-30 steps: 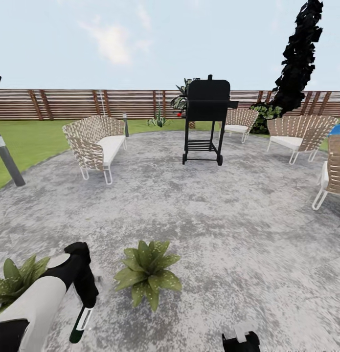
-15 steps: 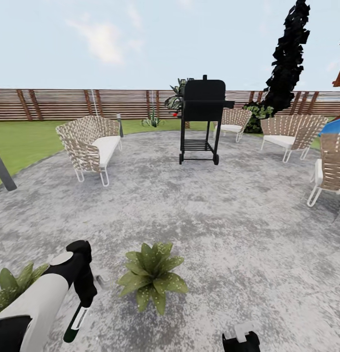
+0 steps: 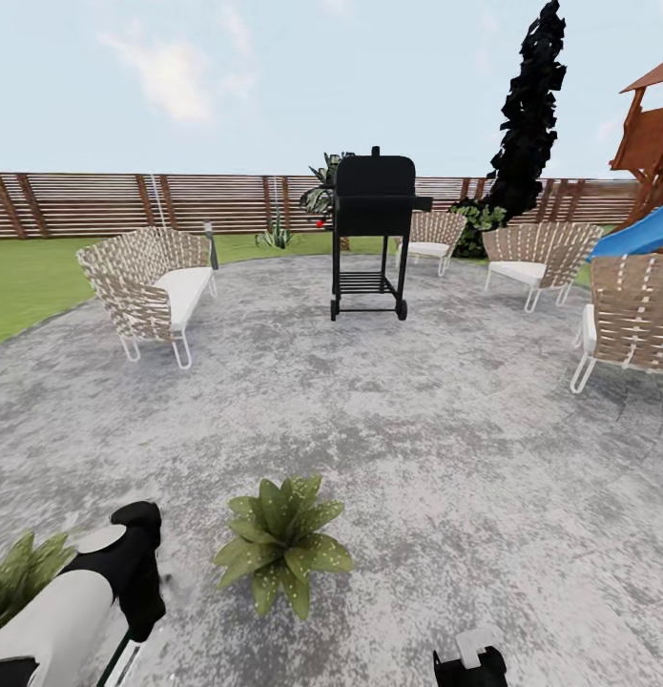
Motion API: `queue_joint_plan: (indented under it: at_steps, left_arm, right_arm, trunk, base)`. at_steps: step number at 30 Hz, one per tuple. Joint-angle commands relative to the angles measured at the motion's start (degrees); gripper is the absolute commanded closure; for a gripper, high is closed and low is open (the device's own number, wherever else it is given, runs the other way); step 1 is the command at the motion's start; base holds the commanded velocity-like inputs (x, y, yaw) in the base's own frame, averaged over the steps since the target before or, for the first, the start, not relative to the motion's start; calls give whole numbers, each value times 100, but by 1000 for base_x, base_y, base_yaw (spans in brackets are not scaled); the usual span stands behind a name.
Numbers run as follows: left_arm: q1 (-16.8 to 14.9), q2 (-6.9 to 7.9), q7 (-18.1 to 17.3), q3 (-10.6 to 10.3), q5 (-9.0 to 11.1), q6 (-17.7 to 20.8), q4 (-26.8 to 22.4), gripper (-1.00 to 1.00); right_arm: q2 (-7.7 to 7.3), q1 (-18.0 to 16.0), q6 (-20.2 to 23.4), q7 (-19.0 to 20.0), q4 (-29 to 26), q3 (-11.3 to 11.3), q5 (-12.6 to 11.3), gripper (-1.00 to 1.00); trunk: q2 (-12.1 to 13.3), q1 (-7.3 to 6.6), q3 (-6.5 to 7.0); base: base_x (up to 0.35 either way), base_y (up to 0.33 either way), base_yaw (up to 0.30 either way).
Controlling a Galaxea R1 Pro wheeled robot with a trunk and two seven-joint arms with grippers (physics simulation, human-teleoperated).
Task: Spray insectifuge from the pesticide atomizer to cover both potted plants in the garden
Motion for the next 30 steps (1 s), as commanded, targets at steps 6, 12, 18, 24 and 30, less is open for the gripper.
queue_joint_plan:
  at_steps: [6,12,18,24,30]
  left_arm:
    - [16,49,-38,66,5,72,-89,100]
    - [5,-3,-33,71,7,76,-88,100]
    - [12,-19,-29,84,14,76,-87,100]
    - [17,24,38,45,16,35,-90,100]
    - [166,98,124,66,38,-99,-80,100]
  right_arm:
    - [0,-2,-15,-12,3,49,-34,-100]
    - [0,-2,-15,-12,3,49,-38,-100]
    - [0,-2,-15,-12,3,49,-45,-100]
    - [0,-2,-15,-14,3,49,-40,-100]
    - [1,-2,-15,-13,3,49,-38,-100]
  trunk:
    - [-2,-1,-5]
    - [-2,-1,-5]
    - [-2,-1,-5]
    - [-2,-1,-5]
    - [-2,-1,-5]
  base:
    - [0,0,0]
    - [102,90,0]
    - [298,81,-78]
    - [100,1,-129]
    - [0,0,-1]
